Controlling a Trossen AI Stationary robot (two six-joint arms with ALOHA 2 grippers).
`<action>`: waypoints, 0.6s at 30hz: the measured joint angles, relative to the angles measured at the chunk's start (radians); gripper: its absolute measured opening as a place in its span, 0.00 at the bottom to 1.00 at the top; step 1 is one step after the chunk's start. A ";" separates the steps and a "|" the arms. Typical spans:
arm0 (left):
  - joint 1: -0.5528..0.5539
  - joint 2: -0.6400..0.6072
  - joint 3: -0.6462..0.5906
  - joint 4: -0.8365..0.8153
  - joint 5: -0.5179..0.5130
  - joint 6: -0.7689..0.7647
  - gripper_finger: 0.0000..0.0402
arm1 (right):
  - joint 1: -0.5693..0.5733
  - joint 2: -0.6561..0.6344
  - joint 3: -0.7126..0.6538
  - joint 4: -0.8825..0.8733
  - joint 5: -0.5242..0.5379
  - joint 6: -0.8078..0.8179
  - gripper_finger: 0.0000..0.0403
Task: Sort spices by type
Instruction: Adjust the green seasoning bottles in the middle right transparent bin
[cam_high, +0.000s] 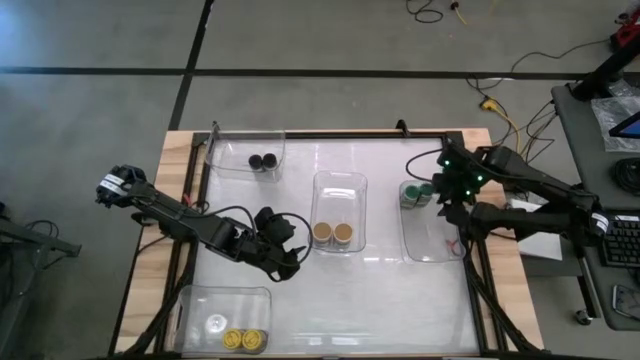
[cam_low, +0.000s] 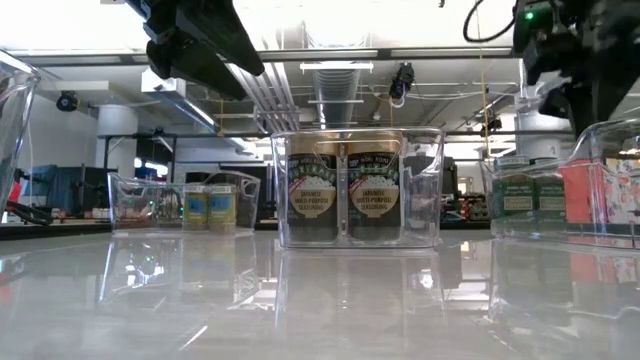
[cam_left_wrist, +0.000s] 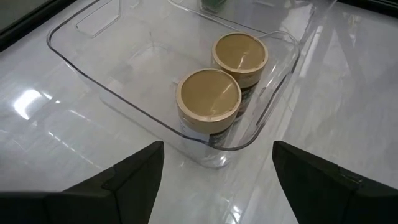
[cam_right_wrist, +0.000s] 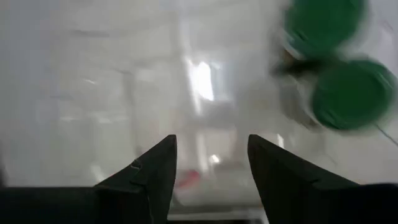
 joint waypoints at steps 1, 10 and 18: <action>0.000 0.000 0.000 0.000 -0.003 0.000 0.70 | 0.002 0.000 0.004 0.007 -0.042 -0.011 0.46; 0.002 0.000 0.000 0.000 -0.049 0.001 0.70 | 0.040 0.023 0.001 0.153 -0.077 0.041 0.37; 0.009 0.000 0.000 -0.001 -0.051 0.001 0.70 | 0.200 0.129 0.007 0.167 0.007 0.093 0.27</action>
